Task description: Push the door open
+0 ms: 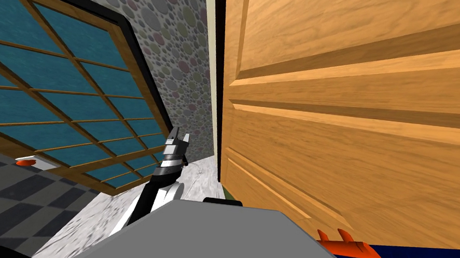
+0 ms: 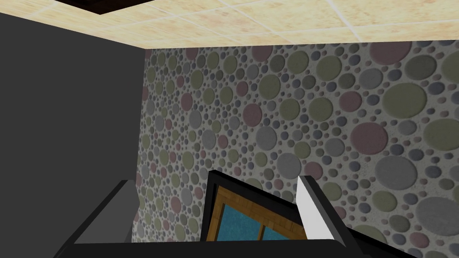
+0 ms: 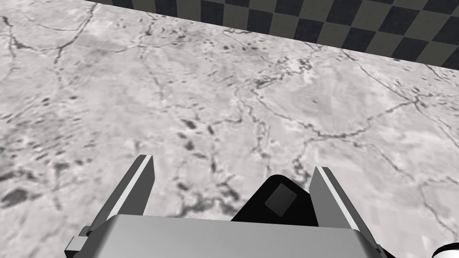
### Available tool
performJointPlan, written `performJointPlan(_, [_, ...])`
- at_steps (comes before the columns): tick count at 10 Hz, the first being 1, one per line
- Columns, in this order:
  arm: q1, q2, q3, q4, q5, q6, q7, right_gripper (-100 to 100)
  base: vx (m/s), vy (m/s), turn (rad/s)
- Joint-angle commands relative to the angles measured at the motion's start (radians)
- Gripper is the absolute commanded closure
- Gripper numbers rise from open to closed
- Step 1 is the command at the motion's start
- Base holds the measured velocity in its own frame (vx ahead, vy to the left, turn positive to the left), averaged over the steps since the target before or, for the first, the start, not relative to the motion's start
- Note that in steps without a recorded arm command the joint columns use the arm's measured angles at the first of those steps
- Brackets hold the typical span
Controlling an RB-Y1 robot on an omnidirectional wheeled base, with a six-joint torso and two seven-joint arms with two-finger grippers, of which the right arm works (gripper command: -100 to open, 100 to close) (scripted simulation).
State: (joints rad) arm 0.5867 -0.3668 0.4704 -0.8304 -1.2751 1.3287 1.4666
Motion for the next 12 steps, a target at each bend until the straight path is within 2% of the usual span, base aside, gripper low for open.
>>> performJointPlan(1, [0.002, -0.003, 0.002, -0.005, -0.004, 0.005, -0.002, -100, 0.009, -0.006, -0.028])
performJointPlan(10, [0.002, -0.003, 0.002, -0.005, -0.004, 0.005, -0.002, -100, 0.006, -0.001, -0.003])
performJointPlan(11, [0.001, -0.008, -0.001, -0.004, -0.002, 0.024, 0.002, -100, 0.046, -0.011, -0.051])
performJointPlan(12, [0.001, -0.01, -0.002, -0.004, -0.001, 0.028, 0.003, -100, 0.077, -0.016, -0.068])
